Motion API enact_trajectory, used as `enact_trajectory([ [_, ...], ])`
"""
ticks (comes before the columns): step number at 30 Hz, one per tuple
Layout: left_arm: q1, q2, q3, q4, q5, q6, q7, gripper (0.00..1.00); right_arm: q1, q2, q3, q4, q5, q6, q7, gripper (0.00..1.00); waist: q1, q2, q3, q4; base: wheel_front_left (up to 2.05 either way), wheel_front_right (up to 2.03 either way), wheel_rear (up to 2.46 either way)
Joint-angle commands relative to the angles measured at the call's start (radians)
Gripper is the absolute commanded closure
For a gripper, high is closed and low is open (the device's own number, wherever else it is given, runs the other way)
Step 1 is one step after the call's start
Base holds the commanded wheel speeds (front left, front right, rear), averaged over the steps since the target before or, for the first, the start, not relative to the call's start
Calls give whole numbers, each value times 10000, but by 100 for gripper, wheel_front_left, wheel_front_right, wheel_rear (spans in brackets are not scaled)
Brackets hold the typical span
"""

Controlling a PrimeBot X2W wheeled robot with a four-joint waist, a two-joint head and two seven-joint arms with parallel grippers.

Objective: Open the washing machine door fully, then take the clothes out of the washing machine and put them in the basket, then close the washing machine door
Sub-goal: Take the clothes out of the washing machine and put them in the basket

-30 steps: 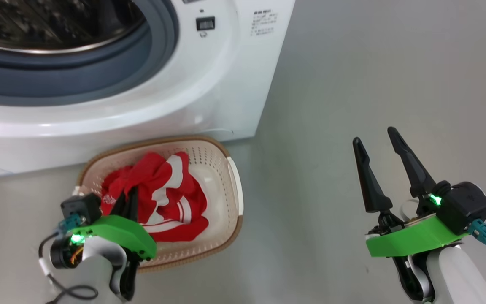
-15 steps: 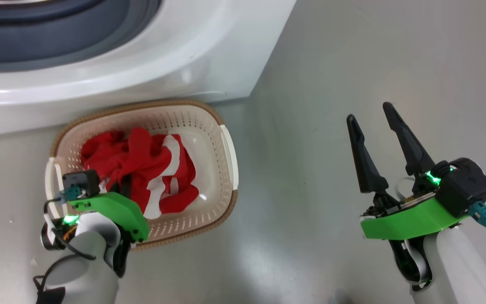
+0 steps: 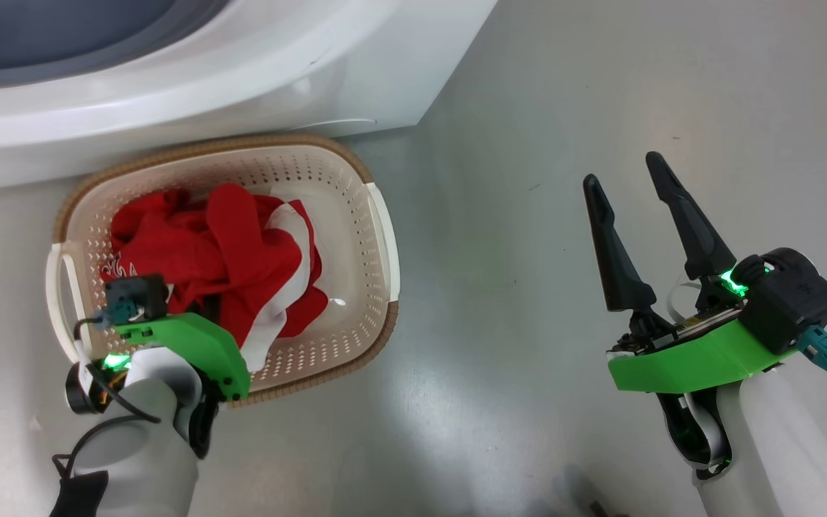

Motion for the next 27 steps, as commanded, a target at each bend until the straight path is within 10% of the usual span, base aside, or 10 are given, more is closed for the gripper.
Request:
enact_trajectory([
  [1,103,296,104,-21,-20,-79,-118,100,11,-24,215,-188,92,48,-63,0,-1,0,-39,-3,0,0,0],
  [4,140,271,28,8,-13,-97,-197,60,3,-24,205,-114,104,48,-63,0,-1,0,-174,19,0,0,0],
  [6,190,243,-10,16,-16,-101,-280,0,12,-24,191,-71,107,48,-63,0,-1,0,-317,57,0,0,0],
  [18,867,58,-146,-493,-397,-256,-509,0,242,-24,123,147,3,48,-63,0,-1,0,-1540,380,0,0,0],
  [27,2144,38,523,-3762,-409,-211,-522,0,645,-24,-63,314,-191,48,-63,0,-1,0,-2664,492,0,0,0],
])
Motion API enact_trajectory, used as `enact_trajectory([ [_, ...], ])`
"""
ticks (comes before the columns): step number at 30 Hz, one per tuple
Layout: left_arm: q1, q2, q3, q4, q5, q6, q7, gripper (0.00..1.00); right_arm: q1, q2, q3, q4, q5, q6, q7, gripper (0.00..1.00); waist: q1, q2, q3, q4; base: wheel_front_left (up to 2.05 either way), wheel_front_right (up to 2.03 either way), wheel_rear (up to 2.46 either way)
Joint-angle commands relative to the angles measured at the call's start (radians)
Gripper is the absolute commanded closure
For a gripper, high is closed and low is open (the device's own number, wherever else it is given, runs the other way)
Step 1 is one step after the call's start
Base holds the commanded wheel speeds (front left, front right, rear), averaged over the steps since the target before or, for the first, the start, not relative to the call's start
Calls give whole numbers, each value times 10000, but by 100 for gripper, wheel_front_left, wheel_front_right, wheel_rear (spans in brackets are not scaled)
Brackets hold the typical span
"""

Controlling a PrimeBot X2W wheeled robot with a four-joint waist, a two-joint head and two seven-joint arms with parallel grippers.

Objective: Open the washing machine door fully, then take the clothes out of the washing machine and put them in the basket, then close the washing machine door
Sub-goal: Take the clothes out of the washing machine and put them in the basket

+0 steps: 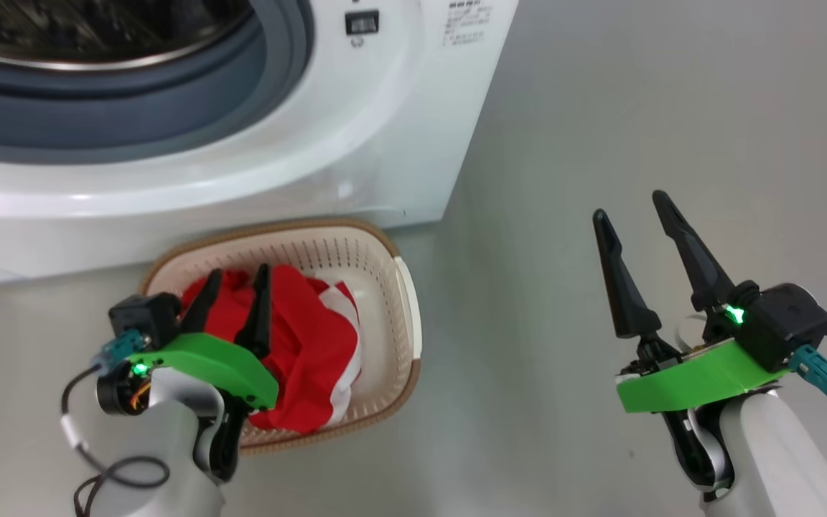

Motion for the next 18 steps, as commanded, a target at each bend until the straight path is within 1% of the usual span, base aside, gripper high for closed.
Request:
enact_trajectory([
  [1,421,201,358,-538,80,53,-120,0,199,-14,135,-188,-143,48,-63,0,-1,0,-534,102,0,0,0],
  [2,598,200,457,-980,133,67,-120,0,245,-14,79,-165,-174,48,-63,0,-1,0,-647,124,0,0,0],
  [3,954,199,604,-1857,196,99,-120,0,341,-14,-50,-122,-235,48,-63,0,-1,0,-873,176,0,0,0],
  [4,1136,199,654,-2267,201,115,-120,0,392,-14,-110,-99,-268,48,-63,0,-1,0,-991,199,0,0,0],
  [5,1136,199,654,-2267,201,115,-120,0,392,-14,-110,-99,-268,48,-63,0,-1,0,-991,199,0,0,0],
  [6,1311,199,707,-2682,220,144,-121,0,442,-14,-159,-71,-296,48,-63,0,-1,0,-1108,221,0,0,0],
  [7,1661,198,804,-3448,312,221,-121,0,522,-14,-246,-28,-333,48,-63,0,-1,0,-1319,246,0,0,0],
  [11,2337,198,1018,-4929,566,428,-121,0,619,-14,-396,46,-425,48,-63,0,-1,0,-1720,279,0,0,0],
  [15,3011,198,1265,-6091,1000,769,-121,0,706,-14,-559,81,-515,48,-63,0,-1,0,-2097,293,0,0,0],
  [18,3454,197,1381,-6613,1076,911,-121,0,763,-14,-653,85,-571,48,-63,0,-1,0,-2326,287,0,0,0],
])
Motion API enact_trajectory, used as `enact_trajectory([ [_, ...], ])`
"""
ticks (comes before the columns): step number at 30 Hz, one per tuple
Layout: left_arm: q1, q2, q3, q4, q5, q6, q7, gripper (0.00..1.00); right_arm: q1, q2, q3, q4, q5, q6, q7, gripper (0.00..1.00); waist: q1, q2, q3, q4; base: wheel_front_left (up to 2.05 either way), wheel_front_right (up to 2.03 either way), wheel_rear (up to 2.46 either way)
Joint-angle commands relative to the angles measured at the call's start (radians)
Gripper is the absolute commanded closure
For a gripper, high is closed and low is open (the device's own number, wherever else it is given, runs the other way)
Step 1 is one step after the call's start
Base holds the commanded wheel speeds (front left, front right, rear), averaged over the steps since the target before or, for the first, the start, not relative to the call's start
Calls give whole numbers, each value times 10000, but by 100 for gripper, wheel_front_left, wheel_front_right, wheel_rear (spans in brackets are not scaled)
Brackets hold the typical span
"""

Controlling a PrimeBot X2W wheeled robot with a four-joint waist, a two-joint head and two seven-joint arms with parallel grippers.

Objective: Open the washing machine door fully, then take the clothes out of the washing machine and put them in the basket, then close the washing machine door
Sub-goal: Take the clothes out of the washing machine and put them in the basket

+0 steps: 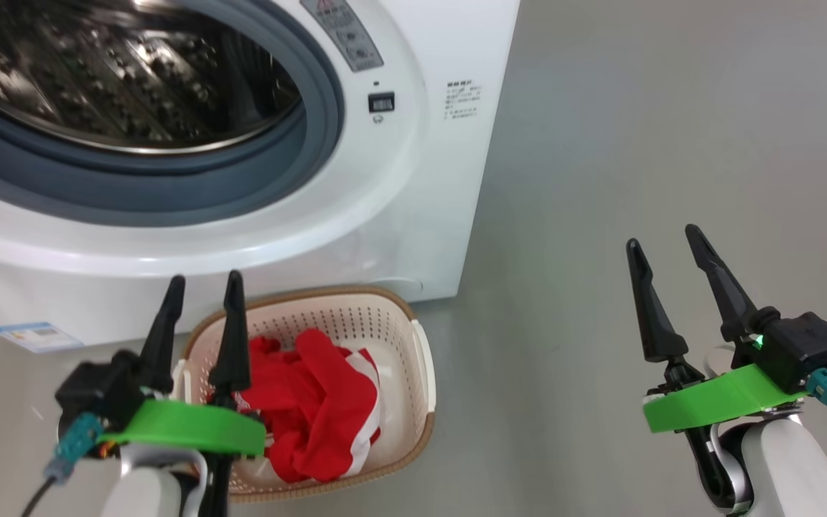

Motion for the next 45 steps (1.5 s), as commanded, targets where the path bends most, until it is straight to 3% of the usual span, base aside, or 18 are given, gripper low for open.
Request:
enact_trajectory([
  [1,185,176,331,-365,129,66,-118,0,45,-22,150,-206,-123,48,-63,0,-1,0,-308,31,0,0,0],
  [24,2125,176,860,-2117,843,529,-118,0,972,-22,110,-270,-565,48,-63,0,-1,0,-1545,-21,0,0,0],
  [45,2614,306,772,-2501,912,793,-46,0,1255,-22,52,-406,-468,48,-63,0,-1,0,-1881,42,0,0,0],
])
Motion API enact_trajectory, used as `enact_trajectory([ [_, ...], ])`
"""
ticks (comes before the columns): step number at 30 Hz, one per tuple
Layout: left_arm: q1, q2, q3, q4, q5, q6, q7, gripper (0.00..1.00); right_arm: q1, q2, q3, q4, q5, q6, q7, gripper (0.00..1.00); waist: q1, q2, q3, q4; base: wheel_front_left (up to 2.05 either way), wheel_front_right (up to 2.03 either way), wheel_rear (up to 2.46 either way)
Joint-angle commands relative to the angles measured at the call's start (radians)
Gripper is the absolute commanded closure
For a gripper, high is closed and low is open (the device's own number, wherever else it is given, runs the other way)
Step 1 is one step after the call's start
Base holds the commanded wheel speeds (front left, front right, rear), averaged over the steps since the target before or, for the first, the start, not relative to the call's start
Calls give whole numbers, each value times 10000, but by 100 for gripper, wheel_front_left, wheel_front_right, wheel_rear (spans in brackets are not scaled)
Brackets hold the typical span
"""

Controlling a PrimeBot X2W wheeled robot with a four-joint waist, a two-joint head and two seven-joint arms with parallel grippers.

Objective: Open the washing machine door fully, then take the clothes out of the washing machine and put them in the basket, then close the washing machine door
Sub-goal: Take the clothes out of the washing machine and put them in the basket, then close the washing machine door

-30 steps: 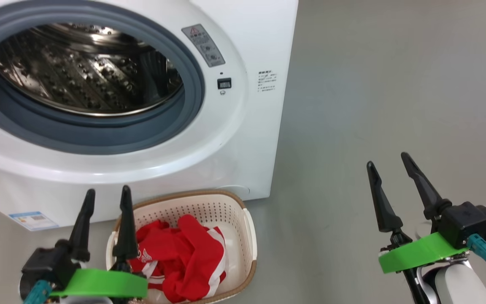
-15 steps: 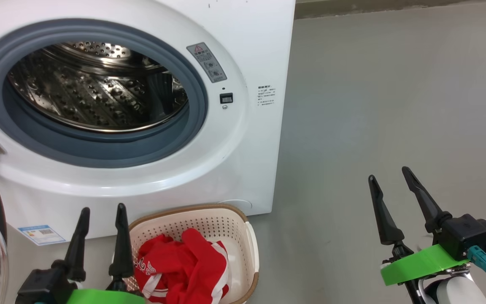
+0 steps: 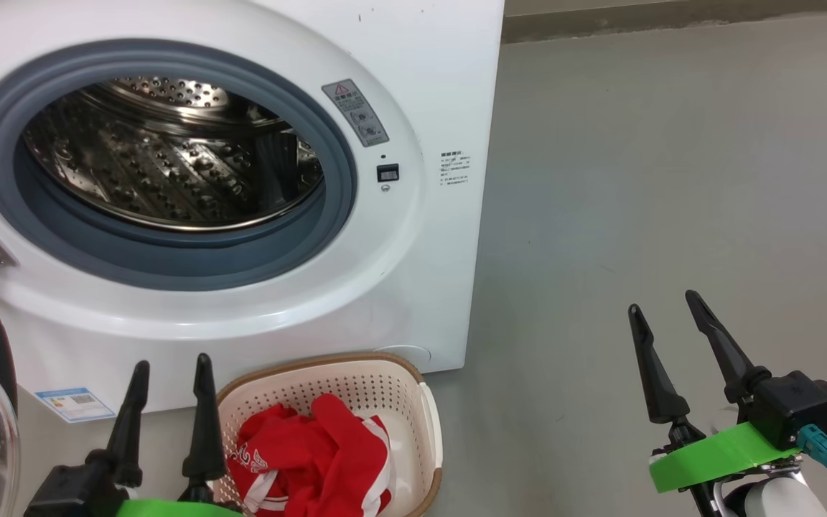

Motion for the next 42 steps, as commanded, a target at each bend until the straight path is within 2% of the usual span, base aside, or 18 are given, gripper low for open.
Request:
enact_trajectory([
  [1,-78,192,294,-291,192,132,15,0,-98,-35,184,-279,54,48,-63,0,0,0,-38,-12,-31,8,23],
  [9,21,227,234,-397,186,226,81,0,-59,-35,119,-292,-12,48,-63,0,0,0,-109,-25,-103,58,45],
  [23,7,371,2,-695,157,44,82,0,-88,-35,48,-363,29,48,-63,0,0,0,-18,38,-161,144,18],
  [33,-67,473,-250,-651,205,-23,220,0,-228,-35,58,-379,196,48,-63,0,0,0,109,121,-28,28,0],
  [42,-224,488,-329,-669,288,155,204,0,-195,-35,-52,-523,82,48,-63,0,0,0,193,403,0,0,0],
])
